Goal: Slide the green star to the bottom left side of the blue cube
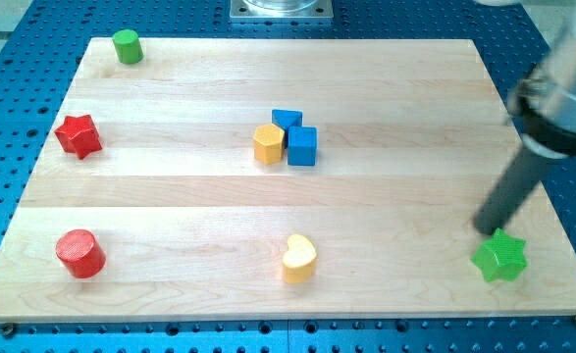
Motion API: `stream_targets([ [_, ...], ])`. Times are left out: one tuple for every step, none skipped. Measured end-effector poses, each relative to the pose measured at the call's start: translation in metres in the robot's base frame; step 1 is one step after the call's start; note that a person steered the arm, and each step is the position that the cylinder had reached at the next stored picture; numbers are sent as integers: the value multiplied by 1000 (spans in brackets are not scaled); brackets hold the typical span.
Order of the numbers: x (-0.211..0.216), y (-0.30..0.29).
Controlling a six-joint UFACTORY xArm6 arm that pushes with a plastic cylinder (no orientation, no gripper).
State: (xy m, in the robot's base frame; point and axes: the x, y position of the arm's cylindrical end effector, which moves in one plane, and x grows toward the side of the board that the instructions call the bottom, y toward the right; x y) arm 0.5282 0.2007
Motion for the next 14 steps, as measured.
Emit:
stream_targets([
  [7, -5],
  [13, 50],
  [45, 105],
  [65, 66],
  [58, -25],
  [31, -126],
  [-6, -175],
  [-20, -172],
  [-24, -167],
  [-35, -162],
  [-39, -162],
  [-42, -184],
  [-42, -224],
  [-30, -191],
])
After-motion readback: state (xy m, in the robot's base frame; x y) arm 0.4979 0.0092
